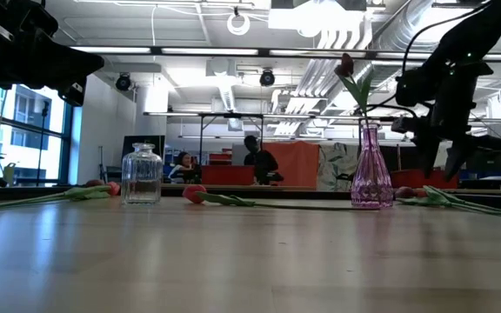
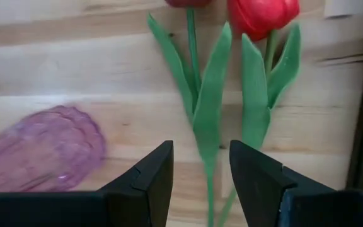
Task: Sort flowers into vase by color
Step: Put the right dark red tulip into the purple vase
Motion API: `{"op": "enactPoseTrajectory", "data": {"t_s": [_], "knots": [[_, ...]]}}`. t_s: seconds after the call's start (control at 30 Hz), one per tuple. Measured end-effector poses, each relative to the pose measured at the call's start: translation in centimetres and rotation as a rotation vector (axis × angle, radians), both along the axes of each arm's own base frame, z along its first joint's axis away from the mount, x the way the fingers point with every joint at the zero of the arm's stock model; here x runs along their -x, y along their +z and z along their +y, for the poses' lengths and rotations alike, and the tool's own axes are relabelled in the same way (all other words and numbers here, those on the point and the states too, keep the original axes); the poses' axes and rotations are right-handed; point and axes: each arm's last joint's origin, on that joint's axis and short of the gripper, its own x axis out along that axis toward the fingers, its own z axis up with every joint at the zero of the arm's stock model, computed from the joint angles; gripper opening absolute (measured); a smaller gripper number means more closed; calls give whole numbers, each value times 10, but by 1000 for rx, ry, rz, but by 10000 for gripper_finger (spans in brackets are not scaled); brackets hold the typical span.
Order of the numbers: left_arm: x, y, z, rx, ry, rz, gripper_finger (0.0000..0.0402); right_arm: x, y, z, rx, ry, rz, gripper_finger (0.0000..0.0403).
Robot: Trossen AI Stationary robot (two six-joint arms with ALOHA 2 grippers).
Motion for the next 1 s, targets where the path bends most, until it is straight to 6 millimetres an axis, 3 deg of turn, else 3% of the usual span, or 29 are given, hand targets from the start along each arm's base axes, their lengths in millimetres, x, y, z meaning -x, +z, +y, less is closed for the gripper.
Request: {"op": "enactPoseTrajectory", "data": {"t_s": [0.6,1.0], "knots": [[0,0,0,0,0,0,0,-21,-31,4,-148,177,126,149],[0,0,0,0,0,0,0,-29,-44,0,-147,199,174,148]]}}
